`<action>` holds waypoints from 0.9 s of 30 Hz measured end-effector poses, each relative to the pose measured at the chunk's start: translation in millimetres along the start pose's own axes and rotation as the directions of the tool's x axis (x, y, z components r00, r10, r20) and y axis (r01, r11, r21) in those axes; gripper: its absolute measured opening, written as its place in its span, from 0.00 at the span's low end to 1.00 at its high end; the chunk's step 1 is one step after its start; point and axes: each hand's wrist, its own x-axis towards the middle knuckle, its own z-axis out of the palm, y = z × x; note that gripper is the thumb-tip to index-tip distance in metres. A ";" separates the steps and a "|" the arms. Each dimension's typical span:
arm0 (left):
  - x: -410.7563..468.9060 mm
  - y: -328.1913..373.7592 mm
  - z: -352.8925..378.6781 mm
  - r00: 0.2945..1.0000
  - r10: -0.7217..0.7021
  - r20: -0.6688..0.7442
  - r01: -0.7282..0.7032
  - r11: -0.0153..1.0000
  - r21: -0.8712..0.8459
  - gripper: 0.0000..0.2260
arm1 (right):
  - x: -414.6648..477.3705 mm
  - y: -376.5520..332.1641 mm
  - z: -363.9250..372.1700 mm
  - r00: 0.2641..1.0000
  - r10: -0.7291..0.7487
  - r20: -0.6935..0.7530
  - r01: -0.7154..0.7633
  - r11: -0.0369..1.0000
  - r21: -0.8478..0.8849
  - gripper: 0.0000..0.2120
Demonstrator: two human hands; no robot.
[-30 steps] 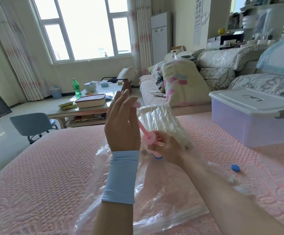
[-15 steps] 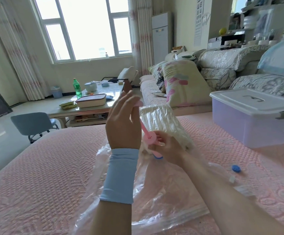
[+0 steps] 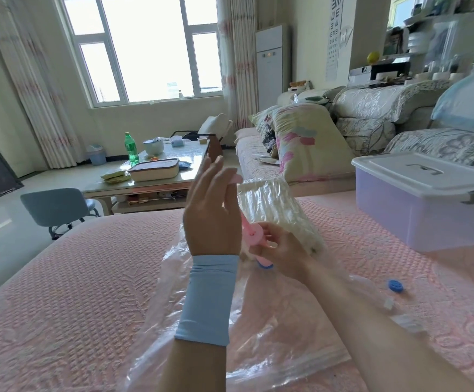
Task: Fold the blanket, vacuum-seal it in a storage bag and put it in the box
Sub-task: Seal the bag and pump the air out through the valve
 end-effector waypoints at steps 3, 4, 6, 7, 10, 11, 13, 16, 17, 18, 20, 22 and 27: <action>-6.0 -5.5 4.7 0.999 -0.032 0.041 0.033 0.999 -0.035 0.06 | 0.9 2.3 1.3 1.000 0.003 -0.001 -0.003 1.000 -0.005 0.23; -15.8 -6.5 7.7 0.985 -0.067 0.161 0.071 0.997 -0.020 0.06 | 0.3 2.3 1.8 1.000 -0.001 -0.005 0.001 1.000 0.000 0.22; -36.4 -7.7 12.9 0.878 -0.191 0.439 0.191 0.981 0.045 0.07 | -0.8 1.8 2.3 1.000 -0.004 -0.007 0.004 1.000 0.015 0.20; -43.2 -8.2 14.0 0.811 -0.254 0.527 0.252 0.965 0.077 0.07 | -1.5 1.3 2.9 1.000 0.002 -0.005 -0.001 1.000 0.024 0.19; -37.4 -4.2 11.1 0.808 -0.276 0.520 0.261 0.960 0.105 0.06 | -1.8 1.3 4.1 1.000 -0.002 -0.016 0.003 1.000 0.026 0.19; -29.7 -0.4 9.3 0.862 -0.227 0.452 0.208 0.974 0.092 0.06 | -0.8 2.1 4.0 1.000 -0.009 -0.021 0.009 1.000 0.017 0.20; -10.5 6.8 3.7 0.962 -0.109 0.250 0.101 0.994 0.048 0.06 | 1.4 3.4 2.8 0.999 -0.011 -0.030 0.011 1.000 0.006 0.20; 9.3 8.3 -4.7 1.000 0.024 0.004 -0.024 1.000 0.003 0.07 | 3.1 6.0 2.6 1.000 -0.013 -0.025 0.013 1.000 -0.006 0.22; 9.2 6.0 -3.2 0.999 0.033 -0.011 -0.033 0.999 -0.002 0.06 | 3.0 6.1 3.5 1.000 -0.015 -0.021 0.015 1.000 -0.009 0.22; 4.3 3.4 0.6 1.000 0.023 0.009 -0.023 1.000 -0.001 0.06 | 2.3 5.7 4.3 1.000 -0.017 -0.022 0.017 1.000 -0.008 0.22; -16.5 -1.4 10.3 0.985 -0.063 0.158 0.062 0.998 0.008 0.06 | 1.6 4.4 4.9 0.999 -0.020 -0.039 0.020 1.000 0.010 0.21; -40.4 -7.8 18.4 0.883 -0.211 0.420 0.211 0.976 0.048 0.07 | 0.5 4.1 4.0 0.999 -0.007 -0.041 0.008 1.000 0.027 0.19; -39.7 -8.9 17.0 0.830 -0.256 0.495 0.232 0.966 0.111 0.06 | -1.4 3.2 3.0 1.000 -0.009 -0.029 0.010 1.000 0.022 0.19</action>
